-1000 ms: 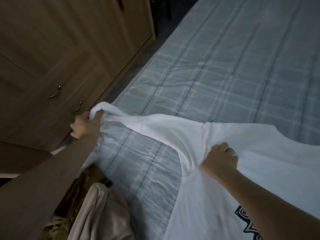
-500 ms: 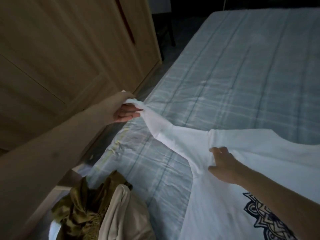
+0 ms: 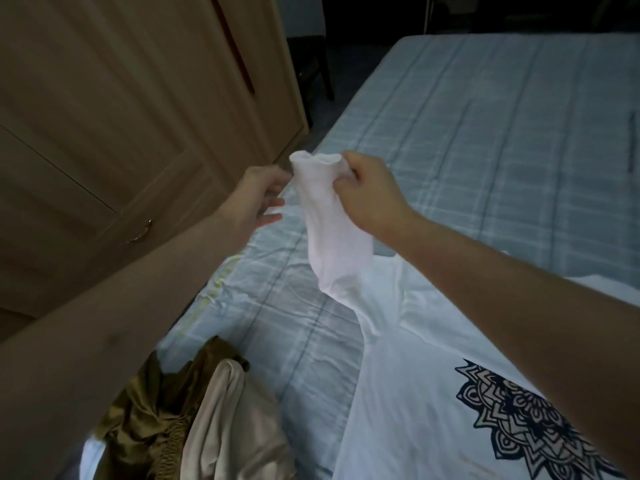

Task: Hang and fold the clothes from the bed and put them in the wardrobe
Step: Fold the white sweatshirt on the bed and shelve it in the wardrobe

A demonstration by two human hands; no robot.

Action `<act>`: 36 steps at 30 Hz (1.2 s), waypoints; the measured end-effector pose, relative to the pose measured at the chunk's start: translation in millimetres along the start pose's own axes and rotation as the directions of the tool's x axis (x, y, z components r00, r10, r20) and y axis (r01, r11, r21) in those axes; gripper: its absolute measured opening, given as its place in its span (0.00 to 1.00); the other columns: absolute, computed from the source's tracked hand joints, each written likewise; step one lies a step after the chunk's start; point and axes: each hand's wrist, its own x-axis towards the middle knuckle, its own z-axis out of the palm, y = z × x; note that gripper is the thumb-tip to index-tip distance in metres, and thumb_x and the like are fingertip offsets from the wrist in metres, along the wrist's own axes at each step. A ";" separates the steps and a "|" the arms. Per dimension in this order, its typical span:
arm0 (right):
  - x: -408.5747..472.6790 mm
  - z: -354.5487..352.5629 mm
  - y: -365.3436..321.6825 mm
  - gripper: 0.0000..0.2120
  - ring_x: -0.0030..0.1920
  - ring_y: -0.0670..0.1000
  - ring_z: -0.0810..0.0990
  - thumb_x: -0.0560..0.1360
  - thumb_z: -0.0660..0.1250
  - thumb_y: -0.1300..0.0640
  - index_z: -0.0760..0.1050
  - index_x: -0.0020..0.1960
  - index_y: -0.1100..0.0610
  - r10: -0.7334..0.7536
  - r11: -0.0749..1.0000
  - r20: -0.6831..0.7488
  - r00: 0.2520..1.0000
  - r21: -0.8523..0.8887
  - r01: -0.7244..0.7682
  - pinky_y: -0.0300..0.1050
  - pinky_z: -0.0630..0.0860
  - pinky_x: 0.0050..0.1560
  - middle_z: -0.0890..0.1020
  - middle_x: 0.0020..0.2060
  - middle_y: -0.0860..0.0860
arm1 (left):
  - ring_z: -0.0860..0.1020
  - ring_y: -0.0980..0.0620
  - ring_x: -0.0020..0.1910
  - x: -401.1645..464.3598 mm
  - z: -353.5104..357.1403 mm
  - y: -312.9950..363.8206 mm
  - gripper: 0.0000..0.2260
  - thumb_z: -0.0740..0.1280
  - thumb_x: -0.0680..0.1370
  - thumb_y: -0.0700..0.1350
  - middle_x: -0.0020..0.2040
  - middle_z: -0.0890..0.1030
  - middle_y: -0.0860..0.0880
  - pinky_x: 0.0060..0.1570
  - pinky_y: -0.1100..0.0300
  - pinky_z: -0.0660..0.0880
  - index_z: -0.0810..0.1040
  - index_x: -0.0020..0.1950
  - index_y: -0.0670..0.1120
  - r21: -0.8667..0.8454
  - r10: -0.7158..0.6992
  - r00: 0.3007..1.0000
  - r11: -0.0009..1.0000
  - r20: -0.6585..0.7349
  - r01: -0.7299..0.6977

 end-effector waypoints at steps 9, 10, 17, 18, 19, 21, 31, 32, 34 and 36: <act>-1.1 -24.8 24.3 0.08 0.49 0.51 0.78 0.75 0.63 0.51 0.81 0.48 0.42 0.107 0.994 -0.177 0.978 -0.012 -0.111 0.46 0.76 0.53 0.78 0.54 0.56 | 0.72 0.51 0.31 -5.0 32.4 -26.5 0.12 0.67 0.71 0.38 0.35 0.76 0.40 0.32 0.59 0.70 0.81 0.52 0.47 0.248 0.489 0.870 0.852 -0.064 -0.460; -5.3 -28.6 24.6 0.08 0.45 0.50 0.77 0.77 0.62 0.47 0.79 0.52 0.45 0.228 0.973 -0.184 0.956 0.083 -0.216 0.46 0.78 0.48 0.77 0.55 0.56 | 0.74 0.51 0.34 -7.0 41.4 -24.5 0.16 0.64 0.71 0.38 0.39 0.80 0.43 0.34 0.59 0.71 0.82 0.55 0.50 0.285 0.565 0.825 0.794 -0.018 -0.538; -38.1 -95.6 24.9 0.21 0.40 0.55 0.86 0.75 0.64 0.38 0.77 0.48 0.58 0.569 0.734 0.160 0.807 0.344 -0.585 0.49 0.82 0.40 0.85 0.34 0.53 | 0.74 0.61 0.38 -28.3 127.2 -28.4 0.22 0.63 0.75 0.41 0.43 0.80 0.57 0.41 0.61 0.72 0.76 0.68 0.54 0.500 0.716 0.606 0.405 0.347 -0.765; -42.4 -104.2 29.2 0.14 0.41 0.55 0.86 0.75 0.69 0.48 0.77 0.48 0.59 0.561 0.754 0.156 0.813 0.310 -0.579 0.47 0.82 0.39 0.85 0.36 0.54 | 0.76 0.56 0.41 -30.3 138.0 -31.6 0.22 0.64 0.76 0.43 0.45 0.81 0.55 0.42 0.57 0.72 0.74 0.70 0.54 0.510 0.728 0.564 0.339 0.390 -0.791; -46.6 -113.5 33.2 0.07 0.41 0.54 0.85 0.75 0.70 0.57 0.77 0.49 0.60 0.557 0.767 0.131 0.820 0.299 -0.568 0.45 0.82 0.37 0.84 0.38 0.56 | 0.77 0.52 0.44 -31.7 148.9 -36.7 0.23 0.66 0.76 0.44 0.49 0.81 0.53 0.43 0.55 0.72 0.71 0.71 0.54 0.525 0.738 0.529 0.279 0.419 -0.804; -55.5 -136.1 39.2 0.06 0.38 0.51 0.83 0.75 0.66 0.67 0.76 0.51 0.61 0.529 0.795 0.018 0.849 0.338 -0.503 0.43 0.81 0.35 0.82 0.41 0.56 | 0.75 0.52 0.49 -34.8 172.6 -54.0 0.28 0.72 0.72 0.44 0.56 0.79 0.52 0.47 0.55 0.67 0.66 0.69 0.53 0.561 0.762 0.515 0.245 0.393 -0.791; -142.1 -292.0 100.7 0.10 0.49 0.56 0.81 0.76 0.60 0.68 0.74 0.55 0.60 0.575 0.808 -0.385 0.722 0.404 -0.428 0.44 0.81 0.35 0.80 0.53 0.58 | 0.73 0.45 0.56 9.4 226.2 -183.9 0.19 0.70 0.74 0.45 0.57 0.74 0.49 0.51 0.52 0.66 0.69 0.62 0.51 0.897 0.249 0.964 0.398 0.094 -0.190; -154.4 -302.2 113.0 0.11 0.49 0.56 0.81 0.76 0.60 0.69 0.73 0.55 0.61 0.609 0.790 -0.405 0.682 0.389 -0.474 0.45 0.82 0.34 0.79 0.53 0.60 | 0.74 0.45 0.55 9.6 226.9 -186.9 0.18 0.69 0.74 0.44 0.56 0.73 0.48 0.50 0.51 0.68 0.70 0.62 0.51 0.890 0.250 0.962 0.406 0.110 -0.207; -181.4 -314.6 138.9 0.10 0.46 0.55 0.80 0.76 0.59 0.71 0.73 0.53 0.62 0.703 0.711 -0.397 0.591 0.407 -0.573 0.46 0.82 0.33 0.78 0.54 0.62 | 0.74 0.43 0.52 8.3 227.2 -188.0 0.24 0.67 0.71 0.36 0.55 0.71 0.47 0.45 0.49 0.73 0.68 0.64 0.51 0.868 0.279 0.934 0.381 0.222 -0.319; -208.2 -318.1 164.7 0.08 0.44 0.55 0.79 0.76 0.59 0.72 0.73 0.47 0.62 0.802 0.597 -0.361 0.475 0.461 -0.657 0.46 0.82 0.32 0.77 0.53 0.63 | 0.75 0.43 0.48 6.9 223.8 -187.1 0.37 0.70 0.63 0.30 0.53 0.71 0.47 0.41 0.49 0.75 0.65 0.67 0.54 0.841 0.359 0.829 0.175 0.429 -0.511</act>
